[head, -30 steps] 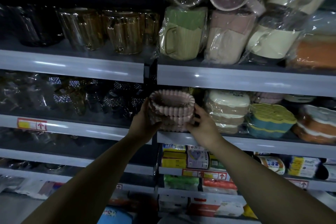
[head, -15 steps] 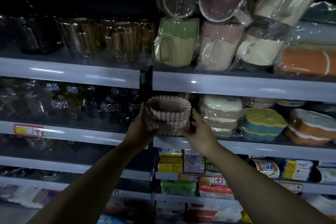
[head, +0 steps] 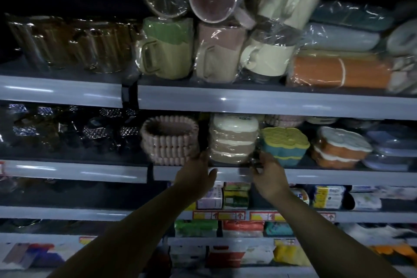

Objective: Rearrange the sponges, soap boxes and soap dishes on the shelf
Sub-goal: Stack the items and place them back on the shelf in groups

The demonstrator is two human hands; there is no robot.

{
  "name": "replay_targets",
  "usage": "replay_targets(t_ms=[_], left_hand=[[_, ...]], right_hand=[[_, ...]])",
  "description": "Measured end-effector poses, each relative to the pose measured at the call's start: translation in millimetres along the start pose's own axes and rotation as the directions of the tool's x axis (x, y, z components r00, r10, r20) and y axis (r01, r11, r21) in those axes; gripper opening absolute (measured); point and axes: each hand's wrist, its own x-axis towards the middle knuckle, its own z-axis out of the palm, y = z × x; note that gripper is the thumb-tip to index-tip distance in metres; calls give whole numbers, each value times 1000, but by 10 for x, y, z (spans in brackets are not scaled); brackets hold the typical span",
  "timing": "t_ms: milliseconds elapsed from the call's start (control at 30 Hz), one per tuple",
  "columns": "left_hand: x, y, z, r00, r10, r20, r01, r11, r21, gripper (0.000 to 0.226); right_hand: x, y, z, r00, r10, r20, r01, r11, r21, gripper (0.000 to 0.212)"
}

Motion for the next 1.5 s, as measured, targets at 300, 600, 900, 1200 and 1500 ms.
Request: replay_targets(t_ms=[300,600,900,1200,1500], left_hand=[[276,68,274,972,-162,170,193,964,-185,90],[391,50,331,963,-217,160,265,877,-401,51],[250,-67,391,982,-187,38,189,934,-303,46],[269,-40,273,987,-117,-113,65,922,-382,52],[391,3,135,996,-88,28,92,926,-365,91]], right_hand=[[186,115,78,992,-22,124,20,1000,15,36],[218,160,93,989,-49,138,28,988,152,22],[164,162,-9,984,-60,169,47,996,79,28],[105,108,-196,997,-68,-30,69,997,33,32],[74,-127,-192,993,45,108,-88,892,443,35]])
